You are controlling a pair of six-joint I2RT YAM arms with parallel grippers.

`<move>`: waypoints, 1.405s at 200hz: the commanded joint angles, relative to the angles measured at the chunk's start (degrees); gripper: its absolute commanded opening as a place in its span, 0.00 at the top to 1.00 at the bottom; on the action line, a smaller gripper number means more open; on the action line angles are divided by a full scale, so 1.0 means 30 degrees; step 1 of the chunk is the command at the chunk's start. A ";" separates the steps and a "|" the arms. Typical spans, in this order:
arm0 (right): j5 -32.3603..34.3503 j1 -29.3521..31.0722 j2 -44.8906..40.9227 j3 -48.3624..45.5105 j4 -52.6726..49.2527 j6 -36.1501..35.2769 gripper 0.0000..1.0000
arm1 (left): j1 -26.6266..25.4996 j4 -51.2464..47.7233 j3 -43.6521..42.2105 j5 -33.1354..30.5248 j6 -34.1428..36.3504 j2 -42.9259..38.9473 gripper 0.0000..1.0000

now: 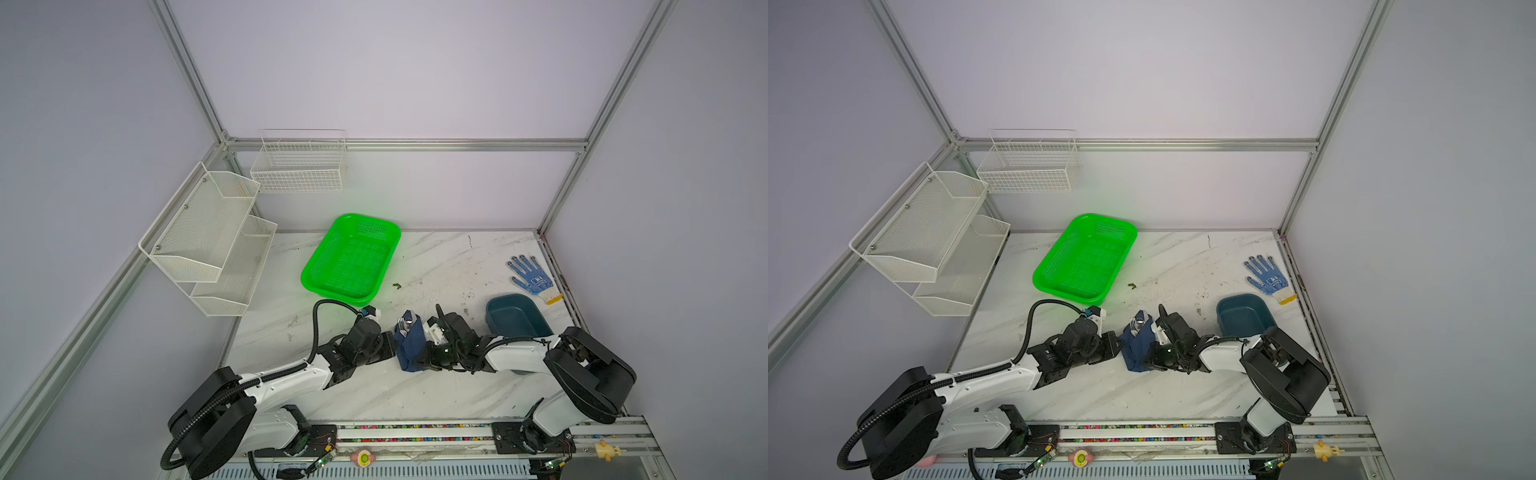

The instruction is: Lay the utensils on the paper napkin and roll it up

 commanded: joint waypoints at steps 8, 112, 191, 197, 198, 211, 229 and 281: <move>0.0759 0.0082 0.0250 -0.0020 -0.0539 0.0146 0.90 | -0.0304 -0.0413 0.2521 -0.0218 0.0166 0.0429 1.00; 0.0340 0.0082 0.0342 -0.0137 -0.0042 0.0106 0.90 | -0.0845 -0.0761 0.5794 0.0530 -0.0550 0.3112 1.00; 0.0902 0.0038 -0.0915 -0.0732 -0.0098 0.0401 0.89 | -0.1197 -0.0966 0.6666 0.0920 -0.0636 0.5003 1.00; 0.0974 -0.0002 -0.1124 -0.0812 -0.0088 0.0445 0.89 | -0.1226 -0.0973 0.6754 0.0968 -0.0550 0.5021 1.00; 0.0989 -0.0019 -0.1170 -0.0841 -0.0090 0.0465 0.89 | -0.1234 -0.0974 0.6764 0.0976 -0.0530 0.5029 1.00; 0.1044 -0.0135 -0.1564 -0.1034 -0.0092 0.0546 0.88 | -0.1291 -0.0952 0.6905 0.0912 -0.0454 0.5095 1.00; 0.1171 -0.0295 -0.1872 -0.1212 -0.0221 0.0696 0.88 | -0.1329 -0.0973 0.7003 0.0866 -0.0379 0.5179 1.00; 0.1312 -0.0475 -0.1716 -0.1471 -0.0167 0.0576 0.88 | -0.1512 -0.1001 0.7428 0.1035 -0.0276 0.5518 1.00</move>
